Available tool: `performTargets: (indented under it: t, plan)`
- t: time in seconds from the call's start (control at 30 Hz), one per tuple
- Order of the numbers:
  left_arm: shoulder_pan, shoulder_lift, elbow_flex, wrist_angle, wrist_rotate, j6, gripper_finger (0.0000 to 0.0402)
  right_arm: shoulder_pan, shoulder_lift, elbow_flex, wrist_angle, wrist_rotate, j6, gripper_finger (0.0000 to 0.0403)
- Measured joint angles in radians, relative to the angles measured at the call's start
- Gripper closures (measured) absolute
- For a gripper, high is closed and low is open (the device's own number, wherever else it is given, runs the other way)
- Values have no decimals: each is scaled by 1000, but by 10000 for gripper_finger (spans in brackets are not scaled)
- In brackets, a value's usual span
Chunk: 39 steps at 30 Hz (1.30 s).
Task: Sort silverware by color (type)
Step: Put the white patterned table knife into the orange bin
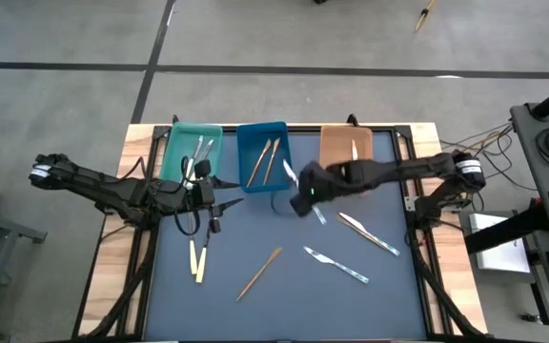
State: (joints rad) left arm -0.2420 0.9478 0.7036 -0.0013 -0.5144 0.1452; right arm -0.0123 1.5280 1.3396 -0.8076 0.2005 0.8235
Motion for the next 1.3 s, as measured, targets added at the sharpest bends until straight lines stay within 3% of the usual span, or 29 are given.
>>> performTargets:
  t: [0.6, 1.17, 1.3]
  plan:
    - [0, 0, 0, 0, 0, 26, 248, -495, 0, 138, 62, 4, -161, 387]
    - [0, 0, 0, 0, -2, 38, 248, -644, 123, 140, 100, -17, -168, 387]
    - [0, 0, 0, -1, -2, 51, 248, -680, 126, 140, 22, -17, -131, 387]
